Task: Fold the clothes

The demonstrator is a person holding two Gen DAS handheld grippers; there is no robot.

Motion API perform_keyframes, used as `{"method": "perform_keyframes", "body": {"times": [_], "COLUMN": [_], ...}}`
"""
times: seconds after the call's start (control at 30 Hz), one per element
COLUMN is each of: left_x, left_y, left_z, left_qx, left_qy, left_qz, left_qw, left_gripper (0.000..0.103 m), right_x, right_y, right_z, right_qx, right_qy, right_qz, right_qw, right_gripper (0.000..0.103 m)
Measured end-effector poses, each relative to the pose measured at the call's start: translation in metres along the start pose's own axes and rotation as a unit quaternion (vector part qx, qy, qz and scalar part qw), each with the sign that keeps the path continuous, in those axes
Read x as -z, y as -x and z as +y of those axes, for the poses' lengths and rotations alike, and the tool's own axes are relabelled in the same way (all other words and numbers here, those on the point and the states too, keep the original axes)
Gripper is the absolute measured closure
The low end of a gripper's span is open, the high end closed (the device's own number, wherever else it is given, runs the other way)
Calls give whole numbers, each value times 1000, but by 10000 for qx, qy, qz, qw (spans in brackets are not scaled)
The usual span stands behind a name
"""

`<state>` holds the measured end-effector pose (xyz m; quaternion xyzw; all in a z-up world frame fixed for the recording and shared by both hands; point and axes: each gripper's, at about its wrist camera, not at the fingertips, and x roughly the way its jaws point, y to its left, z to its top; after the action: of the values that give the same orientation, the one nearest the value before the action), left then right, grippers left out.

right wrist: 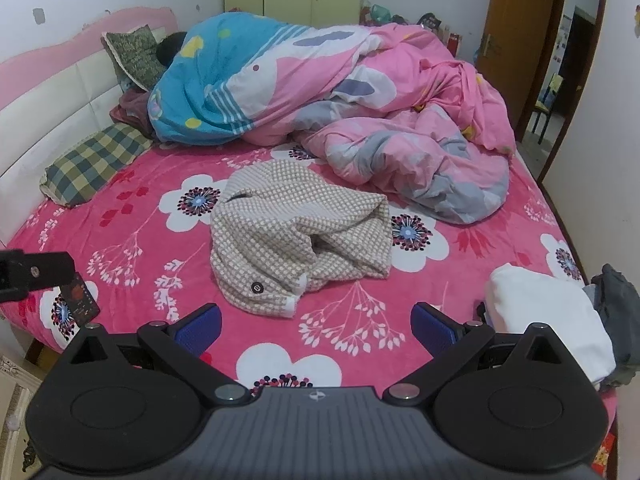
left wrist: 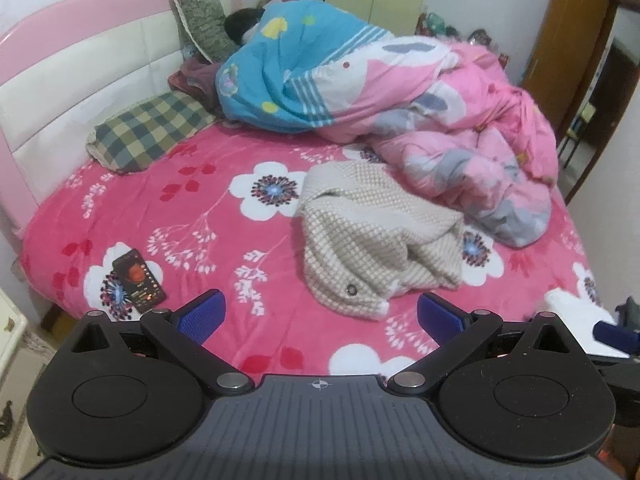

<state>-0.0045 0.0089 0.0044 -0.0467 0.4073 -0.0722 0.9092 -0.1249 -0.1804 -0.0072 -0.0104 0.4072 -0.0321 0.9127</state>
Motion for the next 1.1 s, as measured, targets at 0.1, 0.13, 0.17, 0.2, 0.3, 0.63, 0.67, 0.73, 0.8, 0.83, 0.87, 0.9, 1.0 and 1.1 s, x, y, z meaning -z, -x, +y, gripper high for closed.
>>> {"method": "perform_keyframes", "body": {"times": [0.1, 0.13, 0.17, 0.2, 0.3, 0.63, 0.67, 0.73, 0.8, 0.83, 0.87, 0.9, 1.0, 1.1], "left_x": [-2, -1, -1, -2, 0, 3, 3, 5, 6, 6, 6, 6, 8, 8], "left_y": [0, 0, -1, -1, -1, -4, -4, -5, -6, -6, -6, -7, -8, -9], "left_z": [0, -2, -3, -1, -3, 0, 0, 0, -1, -2, -2, -2, -5, -4], "left_qx": [-6, -19, -24, -25, -55, -234, -244, -261, -280, -287, -287, -287, -297, -298], "left_qy": [8, 4, 4, 5, 9, -1, -2, -5, -14, -21, -28, -35, -48, -63], "left_qz": [-47, -56, -57, -53, -60, 3, 6, 18, 36, 41, 48, 56, 77, 104], "left_qw": [10000, 10000, 10000, 10000, 10000, 9997, 9997, 9997, 9996, 9996, 9996, 9996, 9995, 9995], "left_gripper": [0, 0, 0, 0, 0, 0, 0, 0, 0, 0, 0, 0, 0, 0], "right_x": [0, 0, -1, -1, -1, -2, -2, -2, -1, -1, -1, -1, 0, -2], "right_y": [0, -1, -1, -1, -2, -3, -3, -3, -4, -4, -4, -4, -4, -4], "right_z": [0, -1, -1, -1, -2, -1, 0, 0, -1, -1, -1, -1, 0, 2], "right_qx": [16, 21, 26, 33, 46, 58, 60, 60, 63, 65, 67, 69, 80, 95], "right_qy": [-3, -6, -11, -22, -42, -59, -64, -69, -76, -79, -83, -86, -93, -96], "right_qz": [14, 15, 15, 16, 23, 25, 25, 29, 34, 38, 41, 45, 55, 66], "right_qw": [10000, 10000, 10000, 10000, 10000, 10000, 10000, 10000, 9999, 9999, 9999, 9999, 9999, 9999], "right_gripper": [1, 1, 1, 1, 1, 1, 1, 1, 1, 1, 1, 1, 1, 1]}}
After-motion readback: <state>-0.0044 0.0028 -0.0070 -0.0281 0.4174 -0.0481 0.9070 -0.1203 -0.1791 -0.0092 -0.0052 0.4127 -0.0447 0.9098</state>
